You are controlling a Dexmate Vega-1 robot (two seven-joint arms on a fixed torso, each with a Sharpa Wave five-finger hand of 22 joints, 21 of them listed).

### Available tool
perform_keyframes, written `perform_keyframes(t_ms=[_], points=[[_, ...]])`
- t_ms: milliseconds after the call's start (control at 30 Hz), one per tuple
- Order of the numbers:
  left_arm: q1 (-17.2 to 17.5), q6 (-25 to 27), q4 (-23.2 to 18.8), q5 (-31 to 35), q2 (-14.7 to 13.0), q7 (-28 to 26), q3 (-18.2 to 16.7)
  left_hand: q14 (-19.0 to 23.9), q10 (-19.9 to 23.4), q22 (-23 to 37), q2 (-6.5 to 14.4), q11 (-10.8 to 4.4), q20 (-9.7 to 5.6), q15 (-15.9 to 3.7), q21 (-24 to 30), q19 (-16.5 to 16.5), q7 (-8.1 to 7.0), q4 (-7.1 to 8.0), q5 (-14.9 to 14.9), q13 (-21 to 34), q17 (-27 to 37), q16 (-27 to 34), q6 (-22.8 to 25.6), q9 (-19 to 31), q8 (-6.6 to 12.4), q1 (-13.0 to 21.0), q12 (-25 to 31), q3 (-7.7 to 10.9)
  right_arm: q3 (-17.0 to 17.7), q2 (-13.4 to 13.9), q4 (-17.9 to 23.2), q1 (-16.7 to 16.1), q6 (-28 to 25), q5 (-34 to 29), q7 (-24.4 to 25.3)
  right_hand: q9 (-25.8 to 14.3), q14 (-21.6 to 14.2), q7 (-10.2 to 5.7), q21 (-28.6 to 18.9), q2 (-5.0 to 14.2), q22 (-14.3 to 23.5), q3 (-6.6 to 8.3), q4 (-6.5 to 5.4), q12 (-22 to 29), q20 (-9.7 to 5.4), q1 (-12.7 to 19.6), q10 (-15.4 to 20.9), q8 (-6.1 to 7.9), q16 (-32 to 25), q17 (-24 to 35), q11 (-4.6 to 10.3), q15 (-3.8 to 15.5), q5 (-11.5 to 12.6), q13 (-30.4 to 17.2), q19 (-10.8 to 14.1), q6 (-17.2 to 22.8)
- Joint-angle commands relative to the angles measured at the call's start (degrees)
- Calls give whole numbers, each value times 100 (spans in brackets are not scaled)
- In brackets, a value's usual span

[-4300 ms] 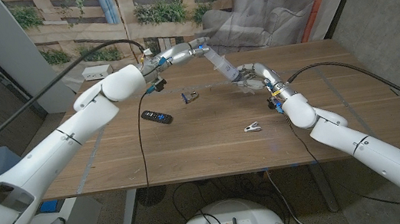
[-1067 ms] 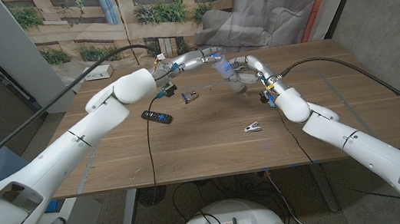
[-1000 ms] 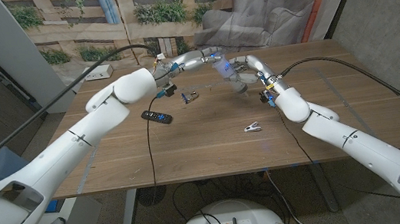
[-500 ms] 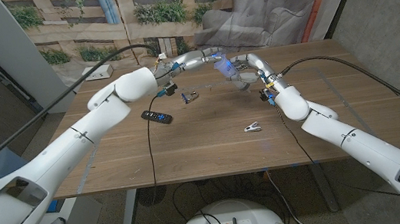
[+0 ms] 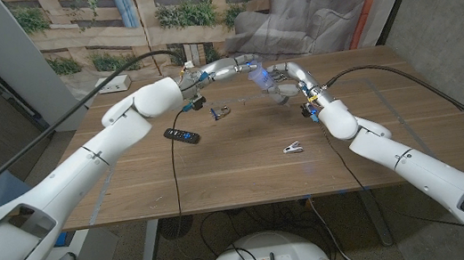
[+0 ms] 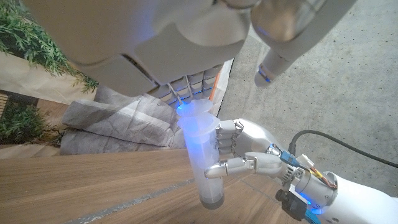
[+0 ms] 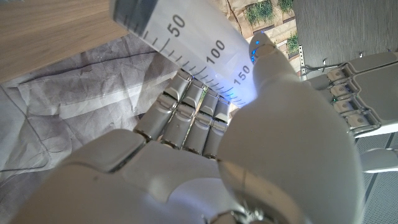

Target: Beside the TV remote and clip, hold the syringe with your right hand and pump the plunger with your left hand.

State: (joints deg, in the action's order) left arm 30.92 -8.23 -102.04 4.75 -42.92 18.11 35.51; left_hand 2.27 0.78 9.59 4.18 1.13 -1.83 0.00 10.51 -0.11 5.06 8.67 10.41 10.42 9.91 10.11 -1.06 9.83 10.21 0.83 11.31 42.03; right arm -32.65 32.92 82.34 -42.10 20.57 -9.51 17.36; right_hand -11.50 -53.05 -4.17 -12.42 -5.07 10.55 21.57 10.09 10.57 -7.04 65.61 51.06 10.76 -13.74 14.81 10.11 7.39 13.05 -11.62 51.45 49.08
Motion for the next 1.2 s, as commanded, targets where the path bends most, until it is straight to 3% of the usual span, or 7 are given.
perform_keyframes(t_ms=[33,300,700,1200], points=[[17,-24,-63,35,-30,-184,-134,57,-60,2,558,166,-539,23,41,51,104,-85,25,-17,-31,22,19,10,38,64,-19,44,-26,13,-38,12,-68,3,-22,1,85,-373,-11,1290,34,240,-338,16,-452,-337,4,-69,-33,78,64,518,-101,-6,-61,-43],[29,-60,-80,69,-54,-284,-200,70,1,2,558,55,-542,17,40,65,17,-114,27,-26,-31,18,45,8,37,83,-5,65,-44,12,-69,29,-61,-6,-14,-1,123,-322,-39,1269,33,136,-300,39,-438,-391,43,50,-63,129,44,538,-175,-5,-38,146],[180,41,-193,93,-159,-499,-368,26,-112,-1,575,196,-514,69,38,93,112,-242,28,-52,-54,-17,4,2,7,166,-70,104,-63,-6,-68,37,-118,-20,17,11,125,-314,-45,1439,33,118,-380,44,-425,-524,68,-47,-91,186,71,449,-217,5,-85,-233],[669,453,-359,-218,-300,-1121,-821,34,-60,-1,604,77,-499,90,42,128,60,-339,26,-66,-59,-16,41,-1,16,232,-61,127,-35,81,48,10,-311,-124,93,24,157,-237,-61,1430,32,85,-377,49,-405,-596,99,12,-105,233,29,459,-232,12,-84,-203]])
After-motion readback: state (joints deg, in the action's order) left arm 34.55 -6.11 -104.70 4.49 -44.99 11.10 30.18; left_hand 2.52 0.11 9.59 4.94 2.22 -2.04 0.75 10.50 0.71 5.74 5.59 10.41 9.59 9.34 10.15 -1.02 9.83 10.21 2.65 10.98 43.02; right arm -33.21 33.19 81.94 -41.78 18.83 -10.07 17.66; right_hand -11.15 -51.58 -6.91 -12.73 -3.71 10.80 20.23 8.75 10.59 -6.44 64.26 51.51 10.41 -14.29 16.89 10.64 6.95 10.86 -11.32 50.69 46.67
